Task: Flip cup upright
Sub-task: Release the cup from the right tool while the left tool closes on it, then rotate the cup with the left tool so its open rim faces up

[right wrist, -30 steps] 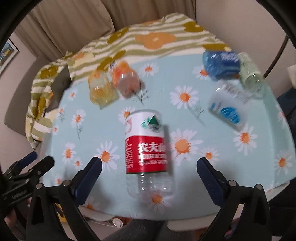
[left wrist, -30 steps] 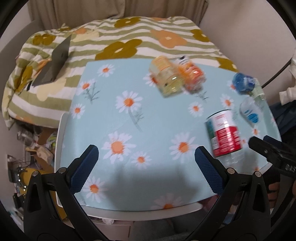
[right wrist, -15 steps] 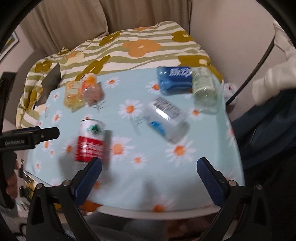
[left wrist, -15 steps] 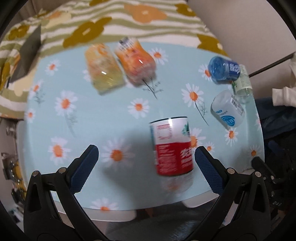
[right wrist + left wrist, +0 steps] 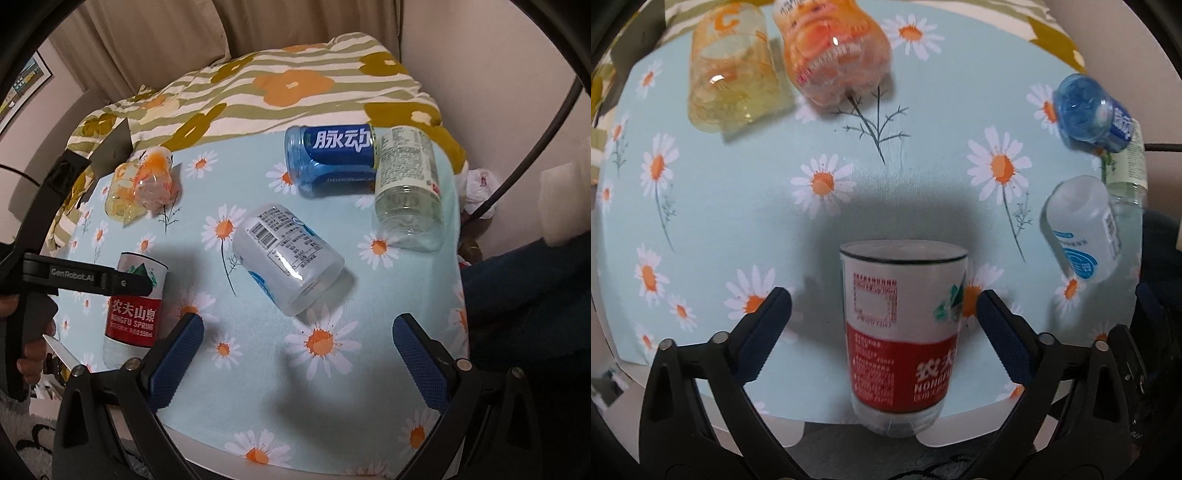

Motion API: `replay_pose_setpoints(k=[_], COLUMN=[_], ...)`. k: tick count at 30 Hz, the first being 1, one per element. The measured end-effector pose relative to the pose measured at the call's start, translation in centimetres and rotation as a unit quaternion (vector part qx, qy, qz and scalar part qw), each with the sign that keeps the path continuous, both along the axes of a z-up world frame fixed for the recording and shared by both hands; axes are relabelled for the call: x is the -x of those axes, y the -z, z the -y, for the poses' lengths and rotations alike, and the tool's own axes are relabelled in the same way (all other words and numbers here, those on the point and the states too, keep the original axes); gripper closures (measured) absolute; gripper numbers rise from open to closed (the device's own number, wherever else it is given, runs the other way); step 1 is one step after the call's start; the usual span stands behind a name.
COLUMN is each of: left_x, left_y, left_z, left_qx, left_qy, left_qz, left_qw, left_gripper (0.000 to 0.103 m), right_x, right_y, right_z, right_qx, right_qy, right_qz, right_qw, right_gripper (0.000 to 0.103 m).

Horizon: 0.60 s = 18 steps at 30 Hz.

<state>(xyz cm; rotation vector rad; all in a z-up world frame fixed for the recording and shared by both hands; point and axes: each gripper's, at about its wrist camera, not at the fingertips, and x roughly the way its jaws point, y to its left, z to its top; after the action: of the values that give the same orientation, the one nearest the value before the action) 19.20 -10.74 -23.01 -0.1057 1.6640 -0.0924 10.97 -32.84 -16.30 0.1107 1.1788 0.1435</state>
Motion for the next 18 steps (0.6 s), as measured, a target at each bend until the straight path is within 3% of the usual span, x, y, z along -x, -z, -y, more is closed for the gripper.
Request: replay_pose_setpoints(k=[3,5,13,18], left_x=[-0.2,-0.1,0.1,1.1], left_y=[1.2,1.9,1.9,-2.0], left_z=[0.5,0.7,1.0,0.6], left_qx=[0.005,0.012,0.019,0.028], left_qy=[-0.001,-0.001,0.006,0.007], left_qz=[-0.018,-0.03,-0.021,0.025], left_qw=[0.9998,0.9995,0.9996,0.9993], left_gripper=[0.019,0.036,0.037,0.037], right_x=[-0.5,-0.7,-1.6,-1.5], right_y=[0.4,0.6,0.5,-1.0], right_z=[0.0,0.1,0.7,0.5], right_qx=[-0.001,0.0,0.001,-0.001], right_qy=[-0.008,-0.01,-0.009,-0.012], right_qz=[-0.002,-0.005,-0.006,0.01], right_qw=[1.0,1.0,1.0,1.0], right_gripper=[0.001,0.001,0.001,0.001])
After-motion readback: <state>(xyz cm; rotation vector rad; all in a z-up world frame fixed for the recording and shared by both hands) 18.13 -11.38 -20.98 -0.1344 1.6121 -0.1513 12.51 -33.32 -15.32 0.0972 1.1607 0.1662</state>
